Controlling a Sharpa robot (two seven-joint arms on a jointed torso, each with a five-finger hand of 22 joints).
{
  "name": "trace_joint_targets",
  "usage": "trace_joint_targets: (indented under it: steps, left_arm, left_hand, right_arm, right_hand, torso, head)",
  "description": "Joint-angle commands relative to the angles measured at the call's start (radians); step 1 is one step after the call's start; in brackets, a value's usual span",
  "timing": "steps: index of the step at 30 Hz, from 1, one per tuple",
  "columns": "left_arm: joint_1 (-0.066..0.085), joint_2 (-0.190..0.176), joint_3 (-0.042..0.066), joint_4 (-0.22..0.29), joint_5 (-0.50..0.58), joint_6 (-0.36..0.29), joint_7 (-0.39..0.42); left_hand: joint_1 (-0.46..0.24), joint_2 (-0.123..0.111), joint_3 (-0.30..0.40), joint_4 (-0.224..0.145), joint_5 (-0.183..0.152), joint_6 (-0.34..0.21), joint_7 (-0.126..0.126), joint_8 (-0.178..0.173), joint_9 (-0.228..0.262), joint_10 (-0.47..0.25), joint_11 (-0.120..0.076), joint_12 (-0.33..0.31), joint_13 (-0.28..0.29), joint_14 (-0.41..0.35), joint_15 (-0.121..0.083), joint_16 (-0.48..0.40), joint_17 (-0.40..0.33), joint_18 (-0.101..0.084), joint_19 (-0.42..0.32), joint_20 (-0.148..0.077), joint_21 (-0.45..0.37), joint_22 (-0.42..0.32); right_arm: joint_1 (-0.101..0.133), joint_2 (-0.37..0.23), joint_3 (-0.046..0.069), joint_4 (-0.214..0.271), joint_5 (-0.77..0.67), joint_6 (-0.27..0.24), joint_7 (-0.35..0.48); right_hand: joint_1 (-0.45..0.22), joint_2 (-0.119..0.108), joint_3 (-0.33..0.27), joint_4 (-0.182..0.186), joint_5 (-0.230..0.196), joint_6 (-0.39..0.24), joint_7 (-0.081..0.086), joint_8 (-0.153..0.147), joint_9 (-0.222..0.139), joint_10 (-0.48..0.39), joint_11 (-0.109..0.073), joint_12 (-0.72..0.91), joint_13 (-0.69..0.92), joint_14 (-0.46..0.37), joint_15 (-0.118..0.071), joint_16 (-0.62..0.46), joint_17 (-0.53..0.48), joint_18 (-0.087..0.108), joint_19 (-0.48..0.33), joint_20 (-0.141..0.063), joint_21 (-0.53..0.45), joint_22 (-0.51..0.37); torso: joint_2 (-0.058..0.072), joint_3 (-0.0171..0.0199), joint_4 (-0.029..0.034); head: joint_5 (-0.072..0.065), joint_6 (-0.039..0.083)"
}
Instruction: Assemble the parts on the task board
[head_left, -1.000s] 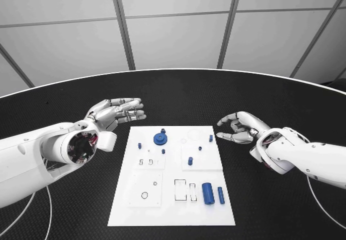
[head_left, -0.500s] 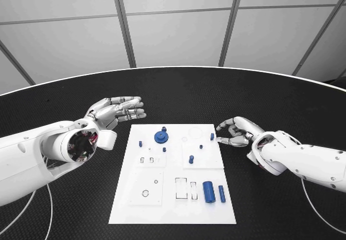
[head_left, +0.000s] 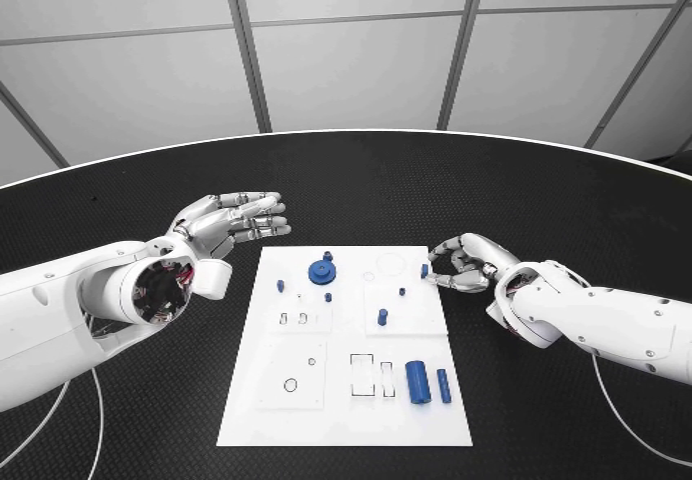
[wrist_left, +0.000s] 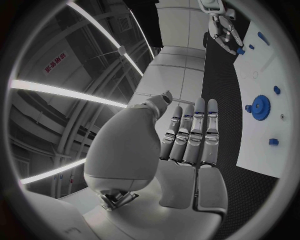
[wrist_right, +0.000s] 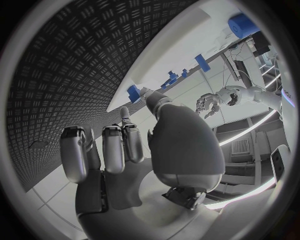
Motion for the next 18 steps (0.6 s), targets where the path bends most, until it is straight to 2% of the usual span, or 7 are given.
trace_joint_targets:
  steps: [1,9,18]
  left_arm:
    - [0.0,0.0,0.0,0.0,0.0,0.0,0.0]
    - [0.0,0.0,0.0,0.0,0.0,-0.001,-0.001]
    - [0.0,-0.001,0.0,0.002,0.0,-0.001,-0.001]
  left_hand:
    - [-0.012,0.001,0.004,-0.001,0.001,-0.001,0.025,-0.002,-0.001,0.004,0.002,-0.005,0.0,-0.001,0.0,-0.006,0.001,0.013,-0.001,0.004,-0.004,-0.001]
    - [-0.012,0.001,0.004,-0.001,0.001,-0.001,0.025,-0.002,-0.001,0.004,0.002,-0.005,0.0,-0.001,0.0,-0.006,0.001,0.013,-0.001,0.004,-0.004,-0.001]
    - [-0.012,0.001,0.004,-0.001,0.001,-0.001,0.025,-0.002,-0.001,0.004,0.002,-0.005,0.0,-0.001,0.0,-0.006,0.001,0.013,-0.001,0.004,-0.004,-0.001]
  right_arm:
    - [0.0,0.003,0.0,0.0,0.0,0.001,-0.001]
    - [0.0,0.014,0.0,-0.01,0.0,0.005,-0.007]
    - [0.0,0.025,0.0,-0.015,0.0,0.015,-0.013]
  right_hand:
    - [0.007,0.0,-0.002,-0.007,0.007,0.002,0.004,-0.001,0.0,0.054,0.004,0.006,0.203,0.094,0.006,0.003,0.213,-0.01,0.096,0.002,0.004,0.247]
    - [0.008,0.006,0.001,-0.008,0.009,0.02,0.006,0.006,0.003,0.058,0.006,0.011,0.207,0.095,0.008,0.005,0.216,-0.011,0.099,0.005,0.007,0.251]
    - [0.008,0.015,0.009,-0.011,0.012,0.051,0.005,0.019,0.007,0.066,0.006,0.023,0.217,0.096,0.008,0.007,0.222,-0.013,0.103,0.007,0.012,0.258]
  torso:
    - [-0.002,-0.0009,0.0006]
    - [-0.001,-0.0017,0.0013]
    - [-0.001,-0.0006,0.0006]
  head:
    - [0.0,0.0]
    - [0.003,0.0]
    - [0.006,-0.002]
